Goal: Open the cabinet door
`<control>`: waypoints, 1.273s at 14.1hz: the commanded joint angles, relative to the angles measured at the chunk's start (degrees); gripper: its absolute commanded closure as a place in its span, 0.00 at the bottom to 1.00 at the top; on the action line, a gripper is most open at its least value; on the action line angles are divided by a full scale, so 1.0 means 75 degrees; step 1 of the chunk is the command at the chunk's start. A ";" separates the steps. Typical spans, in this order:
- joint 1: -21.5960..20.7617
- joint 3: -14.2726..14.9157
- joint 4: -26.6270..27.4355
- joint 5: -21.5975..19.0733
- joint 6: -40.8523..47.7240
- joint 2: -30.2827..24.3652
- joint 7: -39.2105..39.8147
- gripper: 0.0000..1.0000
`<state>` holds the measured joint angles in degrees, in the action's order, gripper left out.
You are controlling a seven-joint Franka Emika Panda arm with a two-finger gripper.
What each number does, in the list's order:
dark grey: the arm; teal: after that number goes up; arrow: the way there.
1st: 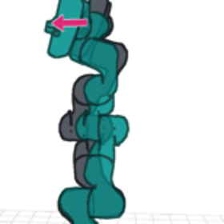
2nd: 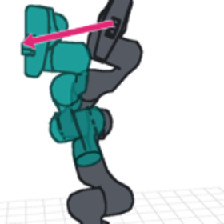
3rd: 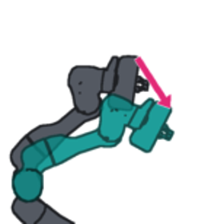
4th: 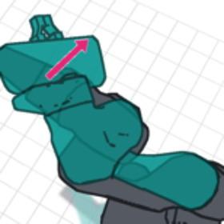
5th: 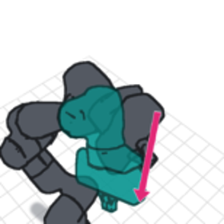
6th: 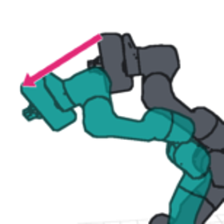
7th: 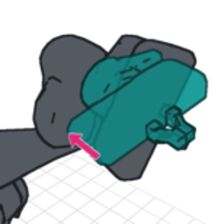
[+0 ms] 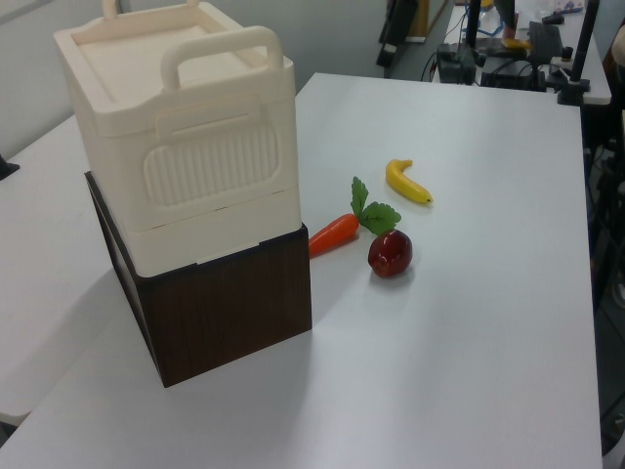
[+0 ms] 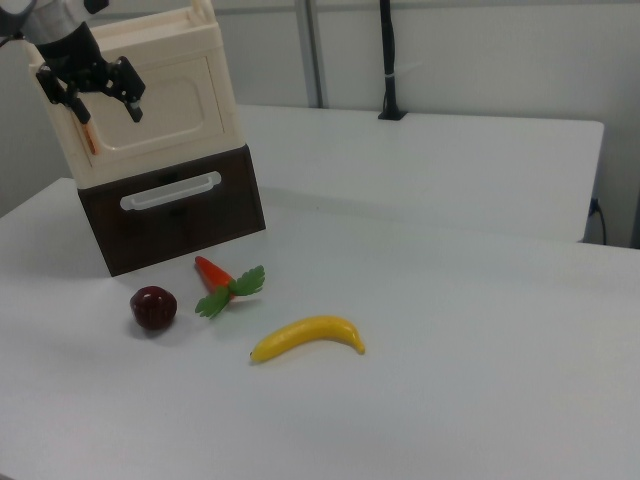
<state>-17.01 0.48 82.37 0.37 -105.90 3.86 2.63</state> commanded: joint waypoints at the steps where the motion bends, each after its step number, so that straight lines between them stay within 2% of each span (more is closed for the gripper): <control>1: -0.0123 0.0065 -0.0097 -0.0937 -0.0713 0.0294 0.1193 0.00; 2: -0.0111 -0.0074 -0.0097 -0.1160 -0.0901 0.0341 0.1509 0.00; 7: -0.0111 -0.0695 -0.0425 -0.1233 -0.1850 0.1102 0.2563 0.00; 9: -0.0227 -0.0778 -0.0425 -0.1233 -0.2225 0.1406 0.3198 0.00; 11: -0.0356 -0.0790 -0.0401 -0.1233 -0.2682 0.1536 0.3177 0.00; 14: -0.0568 -0.0779 -0.0436 -0.1221 -0.3059 0.1654 0.3176 0.09; 16: -0.0591 -0.0779 -0.0436 -0.1221 -0.3071 0.1654 0.3177 0.25; 18: -0.0591 -0.0779 -0.0425 -0.1221 -0.3071 0.1654 0.3188 0.35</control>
<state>-21.15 -5.73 79.96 -7.93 -128.18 15.81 24.69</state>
